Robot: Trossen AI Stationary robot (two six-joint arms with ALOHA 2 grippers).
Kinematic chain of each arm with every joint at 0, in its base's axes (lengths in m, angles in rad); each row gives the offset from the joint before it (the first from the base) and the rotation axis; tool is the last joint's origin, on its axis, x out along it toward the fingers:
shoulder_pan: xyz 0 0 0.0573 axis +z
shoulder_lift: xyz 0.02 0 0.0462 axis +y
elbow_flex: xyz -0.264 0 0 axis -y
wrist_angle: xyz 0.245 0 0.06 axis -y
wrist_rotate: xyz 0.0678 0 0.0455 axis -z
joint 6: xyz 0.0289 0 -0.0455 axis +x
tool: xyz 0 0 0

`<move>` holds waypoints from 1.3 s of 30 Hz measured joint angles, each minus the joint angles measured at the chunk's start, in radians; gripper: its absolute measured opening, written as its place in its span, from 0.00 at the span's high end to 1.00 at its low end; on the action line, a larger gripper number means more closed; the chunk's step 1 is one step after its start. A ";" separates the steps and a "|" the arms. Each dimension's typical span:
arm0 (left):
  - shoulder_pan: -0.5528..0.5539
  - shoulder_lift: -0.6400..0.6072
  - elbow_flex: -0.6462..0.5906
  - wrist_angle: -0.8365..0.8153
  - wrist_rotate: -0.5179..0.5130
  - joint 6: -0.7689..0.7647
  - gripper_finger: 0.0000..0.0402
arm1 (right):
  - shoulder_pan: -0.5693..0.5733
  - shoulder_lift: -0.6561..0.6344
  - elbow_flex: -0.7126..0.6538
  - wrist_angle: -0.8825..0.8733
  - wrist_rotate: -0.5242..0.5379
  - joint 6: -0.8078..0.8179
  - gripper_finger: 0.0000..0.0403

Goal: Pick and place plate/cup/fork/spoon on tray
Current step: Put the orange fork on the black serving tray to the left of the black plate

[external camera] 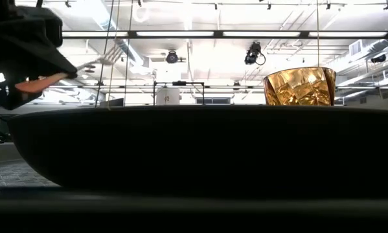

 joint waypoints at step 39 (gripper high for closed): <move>-0.049 0.670 0.459 -0.089 -0.175 -0.497 0.97 | -0.197 -0.368 0.000 -0.266 -0.084 -0.316 0.52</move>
